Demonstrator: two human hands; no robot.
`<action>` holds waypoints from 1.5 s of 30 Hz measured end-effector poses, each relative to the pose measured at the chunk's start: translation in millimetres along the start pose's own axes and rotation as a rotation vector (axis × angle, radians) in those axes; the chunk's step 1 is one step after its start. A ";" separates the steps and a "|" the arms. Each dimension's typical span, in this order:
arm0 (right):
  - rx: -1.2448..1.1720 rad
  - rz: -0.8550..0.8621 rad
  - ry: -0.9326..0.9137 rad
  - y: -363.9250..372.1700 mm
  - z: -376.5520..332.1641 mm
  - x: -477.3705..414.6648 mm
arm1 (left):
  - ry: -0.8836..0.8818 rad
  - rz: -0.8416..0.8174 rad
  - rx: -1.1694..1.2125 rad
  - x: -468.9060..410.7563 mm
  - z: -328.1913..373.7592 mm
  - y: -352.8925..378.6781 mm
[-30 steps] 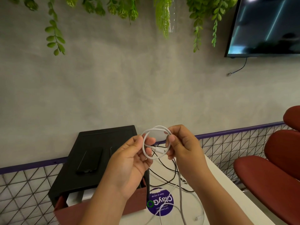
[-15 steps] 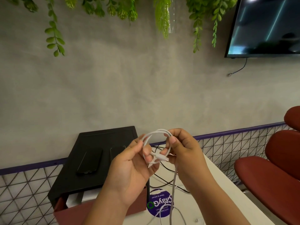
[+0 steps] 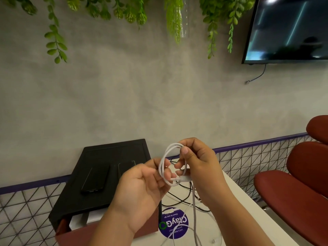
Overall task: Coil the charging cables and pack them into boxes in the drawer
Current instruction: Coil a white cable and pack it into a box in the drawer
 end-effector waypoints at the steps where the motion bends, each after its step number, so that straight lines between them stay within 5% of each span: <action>1: 0.006 -0.007 -0.004 -0.1 0.0 0.1 | -0.009 -0.006 0.043 0.3 0.9 1.7; 12: 0.023 -0.030 0.017 -6.5 7.6 4.1 | 0.088 -0.093 0.170 6.7 12.5 17.1; 17: 0.584 -0.119 0.035 -3.2 31.3 21.1 | 0.244 -0.069 0.144 3.4 28.7 5.3; 23: 0.844 -0.431 -0.051 22.6 27.8 50.6 | 0.440 -0.066 -0.464 -2.9 24.2 -6.0; 26: 0.911 -0.475 -0.150 24.5 15.6 55.1 | 0.457 -0.053 -0.861 -5.2 7.0 -5.4; 29: 0.920 -0.385 -0.247 13.1 0.8 49.7 | 0.398 -0.100 -0.989 -7.7 -7.5 -9.9; 38: 0.494 -0.043 -0.314 -23.9 -10.6 20.1 | 0.071 -0.319 -0.648 -3.0 -20.4 -2.3; 42: 0.380 -0.142 -0.317 -7.0 -2.6 21.7 | 0.035 -0.274 -0.312 0.0 -13.7 -2.2; 45: 0.197 -0.140 -0.253 -0.5 2.6 21.9 | 0.051 -0.216 -0.300 -0.7 -12.2 -3.5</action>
Point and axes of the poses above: each hand's wrist, its own x-axis away from the middle knuckle, its own y-axis out of the palm, z = x × y, the point moved 8 cm from there along -x, towards the middle knuckle, and after that the axes turned 14 degrees about x, right-handed, at the moved point
